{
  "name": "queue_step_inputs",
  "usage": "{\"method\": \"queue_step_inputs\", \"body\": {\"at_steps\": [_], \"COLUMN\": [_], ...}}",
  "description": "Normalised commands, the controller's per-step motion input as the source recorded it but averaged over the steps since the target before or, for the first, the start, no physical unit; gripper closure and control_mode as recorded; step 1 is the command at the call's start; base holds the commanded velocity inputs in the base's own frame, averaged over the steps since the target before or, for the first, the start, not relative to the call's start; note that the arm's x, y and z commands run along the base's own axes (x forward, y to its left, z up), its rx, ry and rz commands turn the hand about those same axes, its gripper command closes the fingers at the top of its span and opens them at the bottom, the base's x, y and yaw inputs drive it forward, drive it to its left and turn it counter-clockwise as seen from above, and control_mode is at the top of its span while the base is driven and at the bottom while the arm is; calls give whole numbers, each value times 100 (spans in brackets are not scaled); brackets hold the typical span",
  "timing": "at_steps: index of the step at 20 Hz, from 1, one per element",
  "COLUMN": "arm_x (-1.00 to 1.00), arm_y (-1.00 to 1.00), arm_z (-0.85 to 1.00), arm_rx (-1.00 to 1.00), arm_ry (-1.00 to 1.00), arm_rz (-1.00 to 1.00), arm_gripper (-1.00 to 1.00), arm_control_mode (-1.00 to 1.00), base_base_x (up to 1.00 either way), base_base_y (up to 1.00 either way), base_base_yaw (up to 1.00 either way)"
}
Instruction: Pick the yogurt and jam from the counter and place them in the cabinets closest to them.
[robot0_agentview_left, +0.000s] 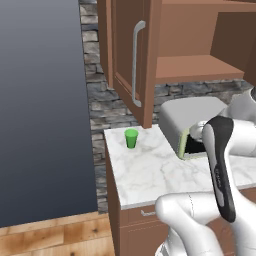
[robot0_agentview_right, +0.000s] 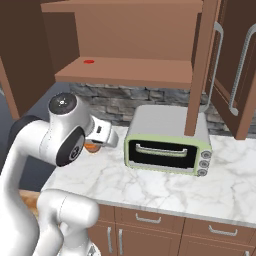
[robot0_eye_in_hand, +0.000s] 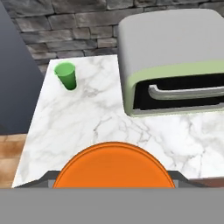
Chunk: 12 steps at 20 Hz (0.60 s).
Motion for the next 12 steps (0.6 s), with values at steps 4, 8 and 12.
{"method": "queue_step_inputs", "body": {"at_steps": [4,8,12], "arm_x": [-12,-10,-11], "arm_y": [0,0,0], "arm_z": [61,64,63], "arm_rx": [0,0,0], "arm_ry": [-9,-8,-8], "arm_rz": [0,0,-1], "arm_gripper": [100,100,100], "arm_control_mode": [-100,-100,-100], "base_base_x": [0,0,0], "base_base_y": [0,0,0], "base_base_yaw": [0,0,0]}}
